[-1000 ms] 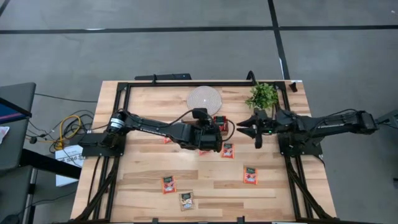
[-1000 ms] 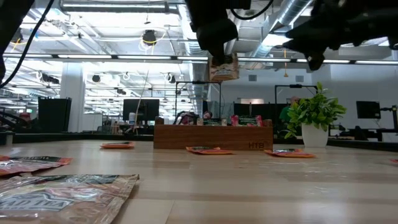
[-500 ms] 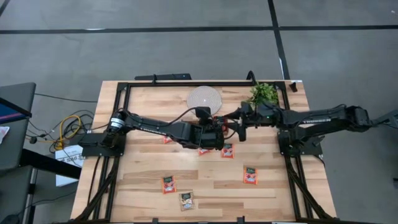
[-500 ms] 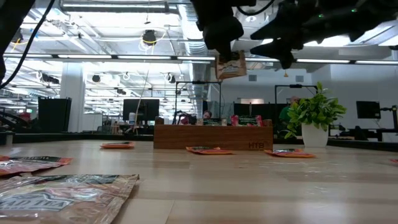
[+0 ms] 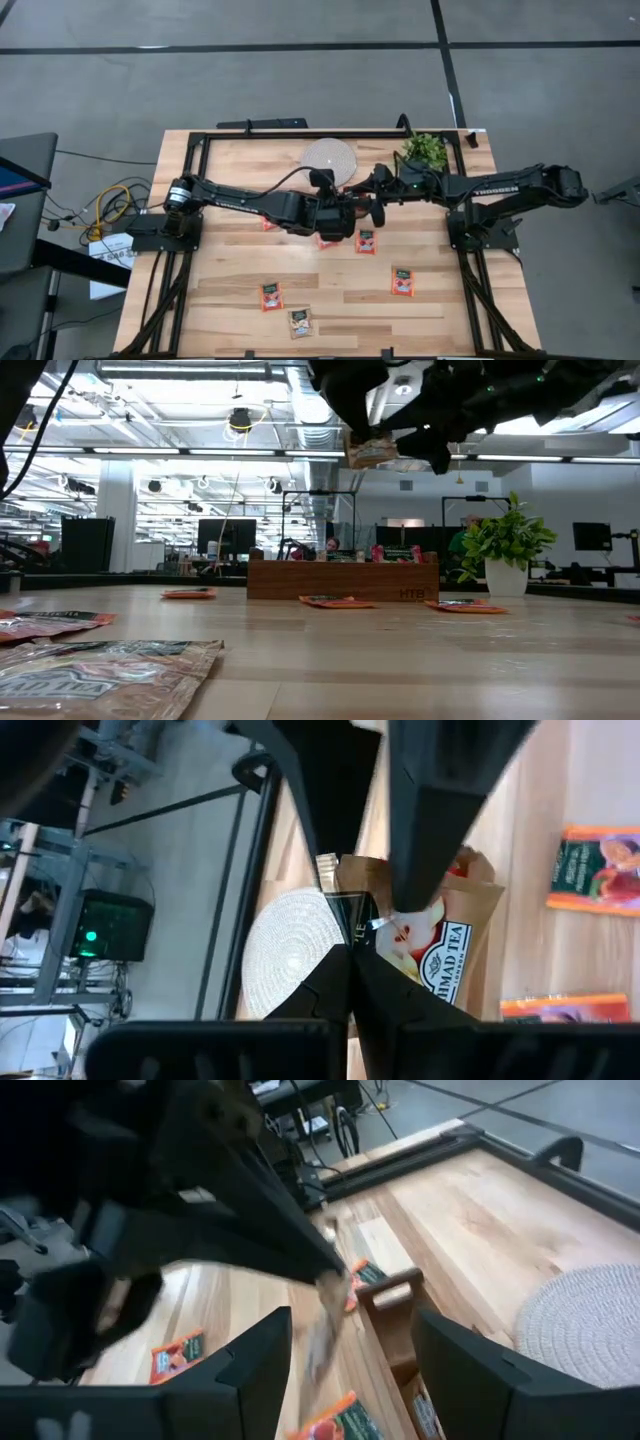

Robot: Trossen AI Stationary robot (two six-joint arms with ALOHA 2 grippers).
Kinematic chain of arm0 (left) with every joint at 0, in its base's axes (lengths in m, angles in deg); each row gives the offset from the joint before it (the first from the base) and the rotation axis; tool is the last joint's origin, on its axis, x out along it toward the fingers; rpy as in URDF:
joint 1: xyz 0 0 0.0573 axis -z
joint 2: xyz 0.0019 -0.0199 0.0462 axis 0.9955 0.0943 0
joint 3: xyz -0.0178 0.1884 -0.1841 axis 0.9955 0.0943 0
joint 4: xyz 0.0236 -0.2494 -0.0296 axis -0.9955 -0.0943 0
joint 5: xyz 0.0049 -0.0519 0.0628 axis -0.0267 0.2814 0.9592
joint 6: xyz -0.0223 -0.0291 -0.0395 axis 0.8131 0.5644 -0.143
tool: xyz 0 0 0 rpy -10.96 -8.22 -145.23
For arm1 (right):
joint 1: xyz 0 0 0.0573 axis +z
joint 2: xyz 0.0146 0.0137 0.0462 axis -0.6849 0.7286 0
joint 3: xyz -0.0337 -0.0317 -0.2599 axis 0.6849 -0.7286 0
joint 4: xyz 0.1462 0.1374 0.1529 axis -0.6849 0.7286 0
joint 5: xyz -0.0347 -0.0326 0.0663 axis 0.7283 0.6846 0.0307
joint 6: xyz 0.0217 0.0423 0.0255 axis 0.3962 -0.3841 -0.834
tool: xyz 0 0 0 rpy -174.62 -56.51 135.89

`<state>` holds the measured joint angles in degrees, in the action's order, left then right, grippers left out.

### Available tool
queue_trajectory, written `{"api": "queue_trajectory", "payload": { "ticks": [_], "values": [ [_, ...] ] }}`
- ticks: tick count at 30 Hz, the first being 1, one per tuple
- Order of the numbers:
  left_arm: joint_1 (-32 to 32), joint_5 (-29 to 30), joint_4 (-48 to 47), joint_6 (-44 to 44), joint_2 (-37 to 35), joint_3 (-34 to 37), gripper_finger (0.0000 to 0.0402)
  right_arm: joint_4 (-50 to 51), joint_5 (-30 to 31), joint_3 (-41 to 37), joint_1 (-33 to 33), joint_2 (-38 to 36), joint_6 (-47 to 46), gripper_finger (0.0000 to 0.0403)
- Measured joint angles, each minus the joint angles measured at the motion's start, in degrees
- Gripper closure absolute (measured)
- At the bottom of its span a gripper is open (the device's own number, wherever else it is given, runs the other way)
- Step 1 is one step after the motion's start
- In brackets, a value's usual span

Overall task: Pick & Place Tea
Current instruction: Put the top brown tea bag into the middle slot of the wooden organizer

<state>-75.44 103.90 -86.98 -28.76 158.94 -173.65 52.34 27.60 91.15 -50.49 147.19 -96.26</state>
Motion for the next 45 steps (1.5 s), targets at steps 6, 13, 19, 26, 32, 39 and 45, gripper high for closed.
{"api": "queue_trajectory", "payload": {
  "ticks": [6,13,19,26,32,39,45],
  "values": [
    [0.8,0.0,-0.9,0.2,0.0,0.0,0.0401,0.0,-0.3,2.3,0.0,1.5,0.3,0.0205],
    [1.0,0.3,-1.0,0.4,0.0,0.0,0.0401,0.4,-0.3,2.6,0.0,1.4,-0.1,0.0218],
    [1.0,0.5,-0.8,0.6,0.0,0.0,0.0401,0.7,-0.4,2.6,0.5,1.4,-0.1,0.0232],
    [1.1,0.5,-0.8,1.3,0.1,0.0,0.0401,0.6,-0.4,2.6,0.4,1.4,-0.2,0.0261],
    [1.1,0.5,-0.7,1.4,0.1,0.0,0.0401,0.5,-0.5,2.5,0.4,1.4,-0.2,0.0324],
    [1.0,0.3,-0.3,1.5,0.2,0.0,0.0401,0.4,-0.7,2.5,0.4,1.4,0.1,0.0397],
    [1.0,0.1,-0.3,1.4,0.2,0.0,0.0401,0.5,-0.6,2.5,0.4,1.4,-0.2,0.0401]
  ]
}}
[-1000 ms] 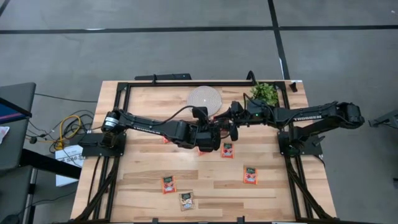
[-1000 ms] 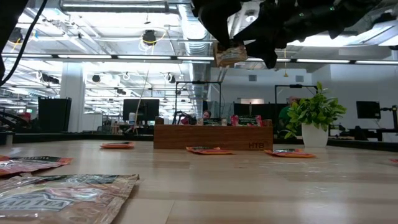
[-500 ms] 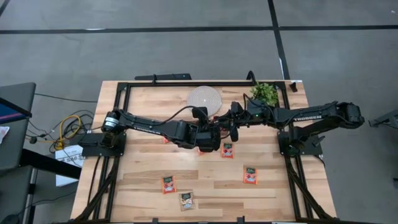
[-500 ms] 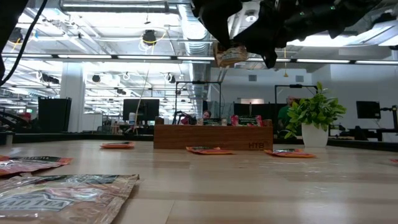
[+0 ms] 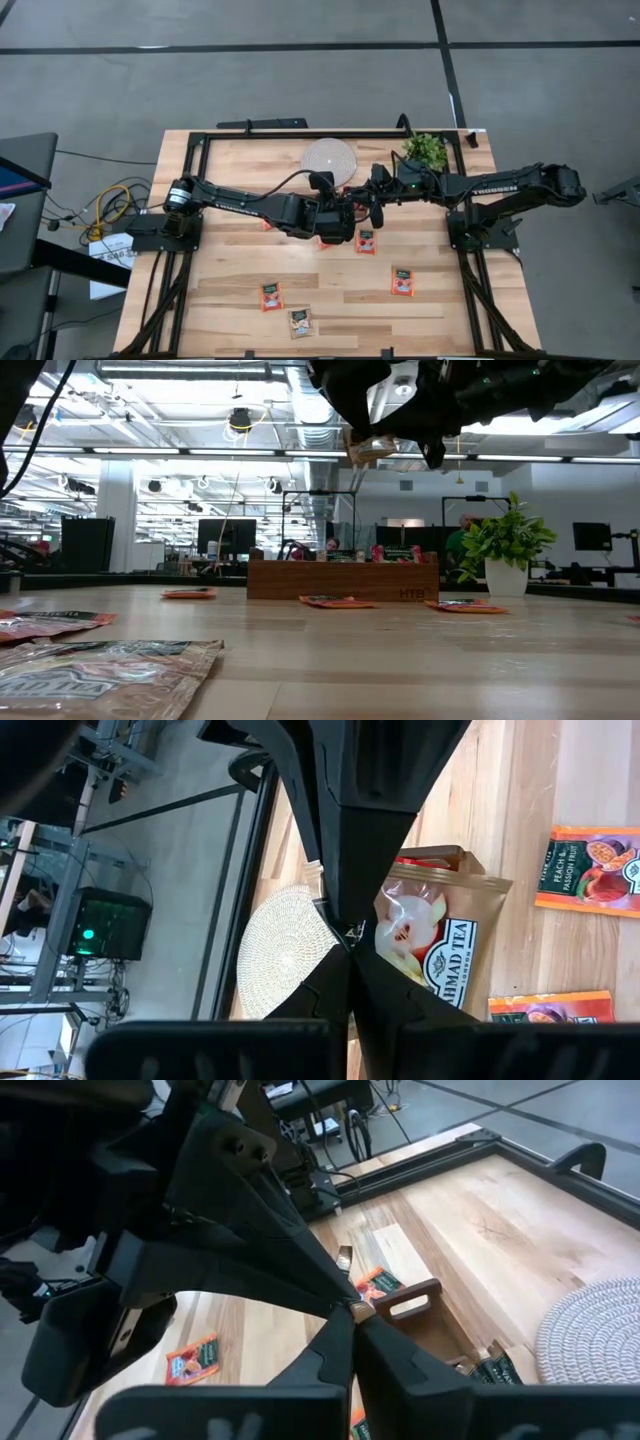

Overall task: Pick & Place Tea
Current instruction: Put the top brown tea bag into the middle slot of the wooden organizer

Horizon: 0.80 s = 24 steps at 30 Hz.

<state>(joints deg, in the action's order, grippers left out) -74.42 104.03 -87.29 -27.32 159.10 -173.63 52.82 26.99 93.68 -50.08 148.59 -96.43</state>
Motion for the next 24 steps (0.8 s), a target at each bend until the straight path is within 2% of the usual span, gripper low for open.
{"api": "queue_trajectory", "payload": {
  "ticks": [13,17,24],
  "values": [
    [0.0,2.8,-0.2,0.3,0.1,0.0,0.0390,-0.3,1.0,0.0,0.0,0.0,-1.5,0.0403],
    [0.1,3.4,-0.4,0.4,0.1,0.0,0.0358,0.2,1.4,-0.1,-0.1,0.0,-1.6,0.0403],
    [0.1,5.0,-1.1,0.4,0.1,0.0,0.0275,0.1,2.1,-0.1,0.0,0.0,-1.6,0.0403]
  ]
}}
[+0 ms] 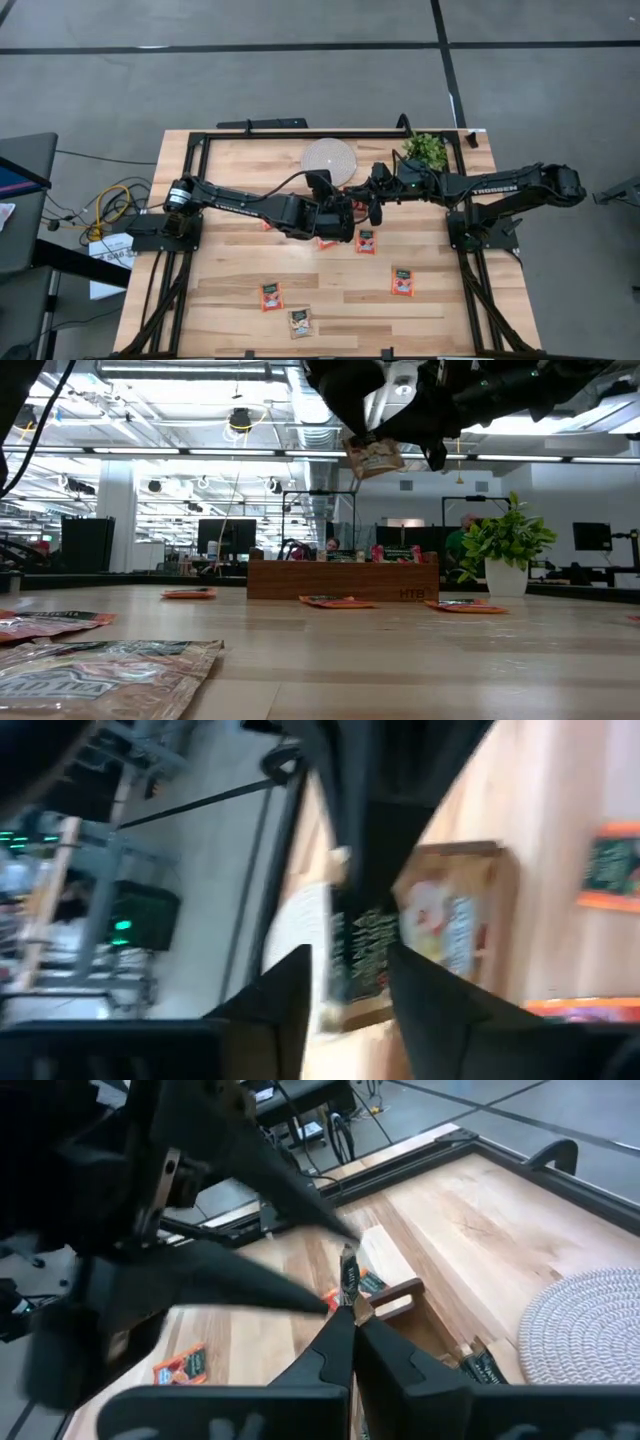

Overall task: Pick & Place Tea
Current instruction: Put the top brown tea bag into the middle slot of the wooden organizer

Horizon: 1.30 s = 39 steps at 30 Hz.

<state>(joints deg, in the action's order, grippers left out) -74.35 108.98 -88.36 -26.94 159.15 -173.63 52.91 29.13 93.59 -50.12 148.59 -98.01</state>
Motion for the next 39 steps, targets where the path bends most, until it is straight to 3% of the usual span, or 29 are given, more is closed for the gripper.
{"api": "queue_trajectory", "payload": {
  "ticks": [4,6,12,15,21,32,39],
  "values": [
    [0.7,7.7,-9.3,0.2,-0.1,0.0,0.0240,0.1,2.4,0.0,0.1,0.0,-0.9,0.0403],
    [1.3,9.4,-17.2,4.7,-0.3,0.0,0.0231,0.2,4.4,0.0,0.5,0.2,-1.1,0.0403],
    [1.3,-1.1,-39.2,32.5,-2.2,0.1,0.0227,-6.0,6.2,-0.1,1.7,7.6,-1.1,0.0403],
    [1.1,-4.6,-37.0,36.6,-5.5,2.0,0.0227,-10.4,6.2,-0.1,2.0,12.9,-1.1,0.0403],
    [2.3,-4.9,-38.1,43.1,-12.3,5.6,0.0227,-15.7,9.0,0.0,1.0,20.4,-1.4,0.0403],
    [3.5,-5.6,-29.6,46.2,-24.0,15.5,0.0228,-20.5,16.1,0.0,1.1,25.7,0.1,0.0403],
    [3.8,-7.1,-27.5,46.2,-25.2,19.0,0.0228,-22.1,17.8,0.0,1.1,27.4,0.6,0.0403]
  ]
}}
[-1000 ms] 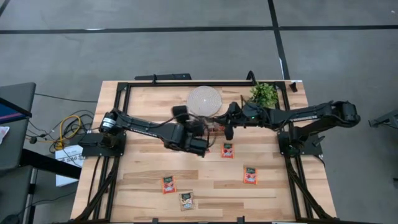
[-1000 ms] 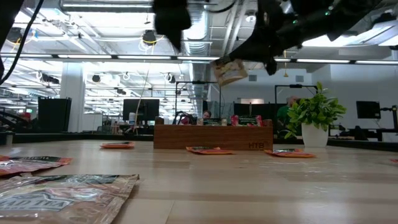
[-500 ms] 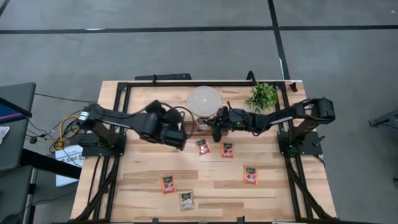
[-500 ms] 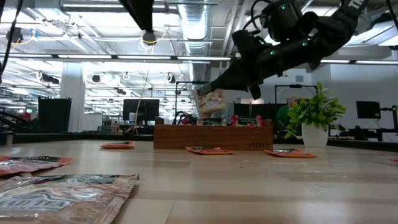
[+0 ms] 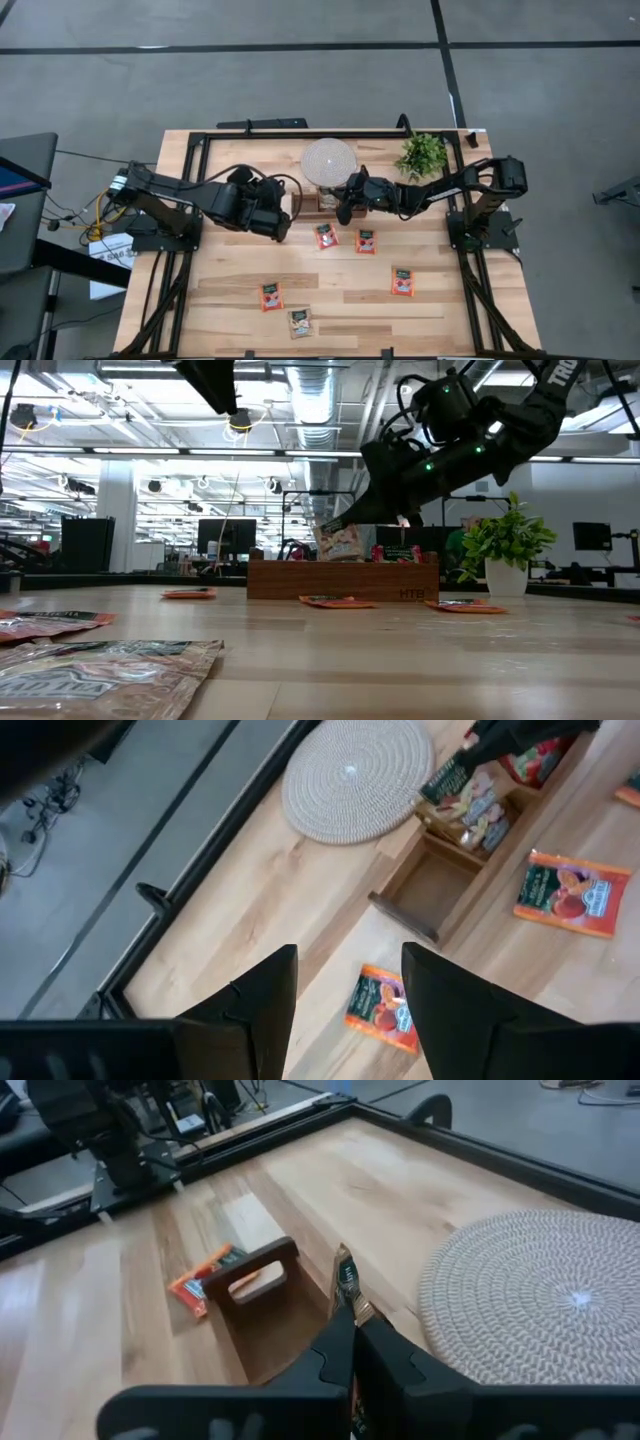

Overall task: Pick & Place Tea
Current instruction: Put the top brown tea bag into the middle slot of the wooden organizer

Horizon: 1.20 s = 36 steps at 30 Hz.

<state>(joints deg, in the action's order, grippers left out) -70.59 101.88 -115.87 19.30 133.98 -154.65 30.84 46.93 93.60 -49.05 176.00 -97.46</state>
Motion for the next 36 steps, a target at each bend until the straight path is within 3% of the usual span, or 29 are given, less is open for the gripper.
{"api": "queue_trajectory", "payload": {
  "ticks": [15,36],
  "values": [
    [0.0,-0.5,2.4,0.0,0.2,0.8,0.0228,-0.4,0.0,0.0,0.0,3.8,-0.5,0.0403],
    [0.0,-0.8,3.7,-0.3,0.2,0.8,0.0228,-1.6,1.7,0.0,0.1,3.2,4.1,0.0403]
  ]
}}
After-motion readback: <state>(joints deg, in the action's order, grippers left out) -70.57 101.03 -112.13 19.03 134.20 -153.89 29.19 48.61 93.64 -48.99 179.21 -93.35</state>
